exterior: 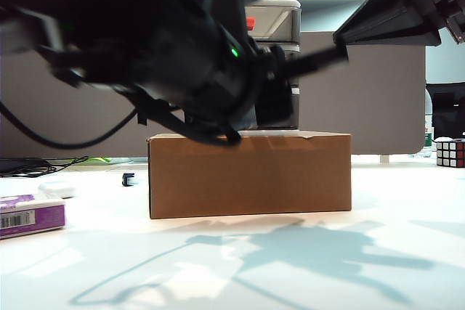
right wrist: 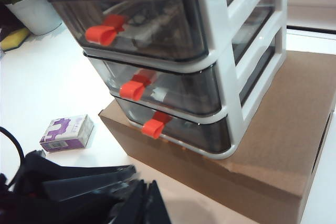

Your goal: Open the third layer of the drawer on the table, pick up a pack of napkins on the table and put it in, and finally close the drawer.

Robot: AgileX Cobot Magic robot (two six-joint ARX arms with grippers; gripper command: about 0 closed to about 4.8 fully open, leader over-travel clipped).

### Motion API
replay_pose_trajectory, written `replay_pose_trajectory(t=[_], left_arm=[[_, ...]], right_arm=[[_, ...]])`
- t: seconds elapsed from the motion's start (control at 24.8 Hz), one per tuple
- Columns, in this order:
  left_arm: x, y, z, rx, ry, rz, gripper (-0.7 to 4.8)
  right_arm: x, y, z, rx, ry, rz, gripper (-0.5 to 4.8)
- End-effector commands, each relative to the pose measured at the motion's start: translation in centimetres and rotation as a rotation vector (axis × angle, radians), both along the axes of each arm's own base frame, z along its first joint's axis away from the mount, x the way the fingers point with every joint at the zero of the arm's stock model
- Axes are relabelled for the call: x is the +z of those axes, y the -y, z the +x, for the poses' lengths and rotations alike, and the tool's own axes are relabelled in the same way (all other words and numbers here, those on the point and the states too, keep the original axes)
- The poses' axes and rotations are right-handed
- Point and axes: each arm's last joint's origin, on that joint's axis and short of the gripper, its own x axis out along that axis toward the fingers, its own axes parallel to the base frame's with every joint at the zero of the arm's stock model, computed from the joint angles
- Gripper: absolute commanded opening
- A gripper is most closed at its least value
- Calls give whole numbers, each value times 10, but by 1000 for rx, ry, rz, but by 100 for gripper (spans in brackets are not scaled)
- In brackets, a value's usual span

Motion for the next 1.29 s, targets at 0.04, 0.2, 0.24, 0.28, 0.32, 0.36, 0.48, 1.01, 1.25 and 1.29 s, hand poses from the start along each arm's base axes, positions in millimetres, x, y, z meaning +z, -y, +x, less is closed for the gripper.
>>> replay_pose_trajectory(t=[0.04,0.2,0.24,0.28,0.32,0.36,0.48,1.01,1.25,1.29], left_arm=[[-2,12,2,147,29,25,67],[-5,21,6,159,35,53,67],[-6,22,7,162,36,55,67],[-6,22,7,175,38,60,67],[-6,22,7,195,44,71,67],[-6,20,7,228,51,89,68],[-8,18,9,261,48,118,99],[-4,25,17,277,61,108,122],[-2,27,19,279,63,100,122],[-2,27,19,279,64,99,122]], right_arm=[[4,-2,2,11,45,4,-6],[-2,-5,6,19,18,-14,-6],[-3,-5,7,20,12,-16,-6],[-4,-6,7,20,6,-18,-6],[-5,-6,8,20,1,-20,-6],[-5,-6,8,20,0,-21,-6],[-5,-6,8,19,4,-19,-6],[-5,-6,9,20,10,-19,-6],[-5,-6,9,20,10,-19,-6],[-5,-6,9,20,10,-20,-6]])
